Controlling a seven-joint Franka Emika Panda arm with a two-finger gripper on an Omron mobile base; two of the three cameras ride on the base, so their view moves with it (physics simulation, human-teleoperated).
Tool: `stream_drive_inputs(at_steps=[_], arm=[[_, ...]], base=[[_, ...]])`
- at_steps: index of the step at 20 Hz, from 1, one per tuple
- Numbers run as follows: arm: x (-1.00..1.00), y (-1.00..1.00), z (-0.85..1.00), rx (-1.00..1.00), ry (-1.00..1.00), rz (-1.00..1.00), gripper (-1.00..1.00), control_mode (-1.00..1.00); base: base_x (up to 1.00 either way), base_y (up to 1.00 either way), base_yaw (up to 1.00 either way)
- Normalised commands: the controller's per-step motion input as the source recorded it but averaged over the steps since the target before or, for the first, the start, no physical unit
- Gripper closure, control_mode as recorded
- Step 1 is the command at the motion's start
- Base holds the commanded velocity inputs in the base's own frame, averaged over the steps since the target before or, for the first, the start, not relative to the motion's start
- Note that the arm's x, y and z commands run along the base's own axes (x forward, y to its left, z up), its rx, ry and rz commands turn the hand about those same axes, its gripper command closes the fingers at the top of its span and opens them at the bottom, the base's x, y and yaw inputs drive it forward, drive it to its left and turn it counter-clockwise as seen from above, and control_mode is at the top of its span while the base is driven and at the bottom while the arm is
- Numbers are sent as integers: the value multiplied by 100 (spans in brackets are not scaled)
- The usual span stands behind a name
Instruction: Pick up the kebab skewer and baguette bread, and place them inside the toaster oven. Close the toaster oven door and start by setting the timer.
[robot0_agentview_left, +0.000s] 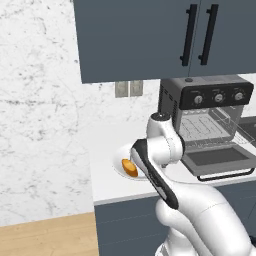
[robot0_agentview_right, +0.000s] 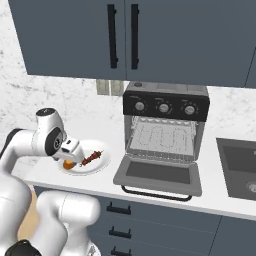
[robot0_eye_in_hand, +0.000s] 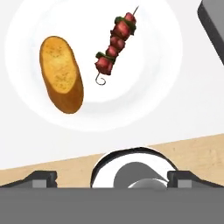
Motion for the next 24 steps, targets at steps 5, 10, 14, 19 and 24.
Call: stream_drive_inputs(at_steps=[5,10,14,19,24], arm=[[12,22,-24,0,8,0,-100,-100],[45,26,-29,0,1,0,-100,-100],[52,27,-36,1,3,0,-100,-100],[31,6,-22,0,6,0,-100,-100],[28,0,-15,1,5,0,-100,-100]], base=[[0,0,0],[0,0,0],[0,0,0],[0,0,0],[0,0,0]])
